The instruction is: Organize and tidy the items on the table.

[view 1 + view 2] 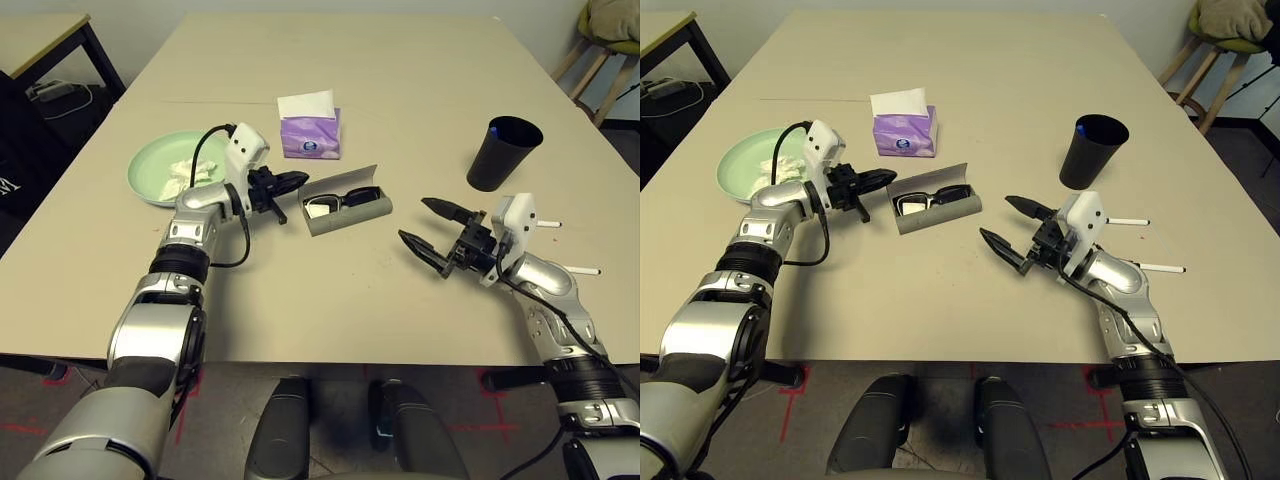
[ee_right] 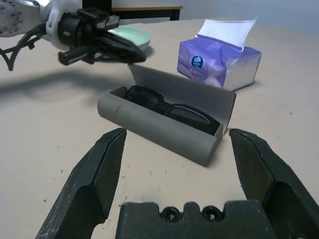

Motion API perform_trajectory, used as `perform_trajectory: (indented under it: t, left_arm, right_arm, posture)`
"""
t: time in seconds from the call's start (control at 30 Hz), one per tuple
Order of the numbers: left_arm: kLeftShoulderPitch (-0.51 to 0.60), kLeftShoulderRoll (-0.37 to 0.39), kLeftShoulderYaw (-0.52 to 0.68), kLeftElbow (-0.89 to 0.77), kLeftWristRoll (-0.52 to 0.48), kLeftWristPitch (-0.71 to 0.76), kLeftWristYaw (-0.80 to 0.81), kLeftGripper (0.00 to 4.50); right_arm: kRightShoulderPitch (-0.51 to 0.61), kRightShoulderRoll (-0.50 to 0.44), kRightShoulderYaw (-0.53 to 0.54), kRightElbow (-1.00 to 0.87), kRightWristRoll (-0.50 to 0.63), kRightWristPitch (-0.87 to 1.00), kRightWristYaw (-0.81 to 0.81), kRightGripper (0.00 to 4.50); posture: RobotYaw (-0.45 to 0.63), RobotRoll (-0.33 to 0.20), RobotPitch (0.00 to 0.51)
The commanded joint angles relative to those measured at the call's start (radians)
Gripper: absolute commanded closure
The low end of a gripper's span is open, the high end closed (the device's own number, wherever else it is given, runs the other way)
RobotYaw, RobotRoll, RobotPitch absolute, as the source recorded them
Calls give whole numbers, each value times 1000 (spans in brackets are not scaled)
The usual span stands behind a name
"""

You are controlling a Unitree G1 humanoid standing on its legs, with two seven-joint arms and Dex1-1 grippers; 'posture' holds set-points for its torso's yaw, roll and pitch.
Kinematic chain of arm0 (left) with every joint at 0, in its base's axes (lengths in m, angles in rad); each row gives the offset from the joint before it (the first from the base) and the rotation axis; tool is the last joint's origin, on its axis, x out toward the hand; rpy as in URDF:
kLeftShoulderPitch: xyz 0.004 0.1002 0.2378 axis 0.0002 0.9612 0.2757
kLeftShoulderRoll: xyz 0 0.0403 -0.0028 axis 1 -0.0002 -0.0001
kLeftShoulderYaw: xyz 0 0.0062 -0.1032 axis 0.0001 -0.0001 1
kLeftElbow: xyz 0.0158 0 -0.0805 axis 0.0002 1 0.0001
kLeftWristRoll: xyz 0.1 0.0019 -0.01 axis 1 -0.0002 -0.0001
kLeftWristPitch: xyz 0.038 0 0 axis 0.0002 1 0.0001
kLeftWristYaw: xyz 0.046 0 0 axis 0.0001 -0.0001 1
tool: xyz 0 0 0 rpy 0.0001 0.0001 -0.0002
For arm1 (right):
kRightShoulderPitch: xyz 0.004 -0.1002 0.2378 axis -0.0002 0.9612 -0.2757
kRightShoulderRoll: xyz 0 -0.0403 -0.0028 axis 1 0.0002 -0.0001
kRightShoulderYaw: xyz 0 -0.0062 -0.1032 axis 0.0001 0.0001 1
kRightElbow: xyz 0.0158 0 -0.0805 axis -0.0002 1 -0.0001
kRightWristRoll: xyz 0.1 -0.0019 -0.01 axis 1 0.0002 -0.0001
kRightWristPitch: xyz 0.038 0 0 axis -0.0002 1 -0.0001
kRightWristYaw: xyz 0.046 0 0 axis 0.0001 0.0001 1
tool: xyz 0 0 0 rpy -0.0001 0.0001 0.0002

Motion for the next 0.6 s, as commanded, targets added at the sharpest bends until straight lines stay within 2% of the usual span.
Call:
perform_trajectory:
  t: [0.03,0.3,0.6]
  left_arm:
    - [58,7,-54,-35,13,109,-68,4467]
    - [101,31,-82,-131,13,232,-106,4467]
    - [99,27,-60,-155,-2,229,-66,4467]
  right_arm:
    - [0,-4,1,-19,9,6,-6,0]
    - [-8,-3,4,-28,10,14,-13,0]
    - [-15,-4,4,-27,11,26,-11,0]
  posture:
    - [172,0,123]
    - [173,0,125]
    - [176,0,123]
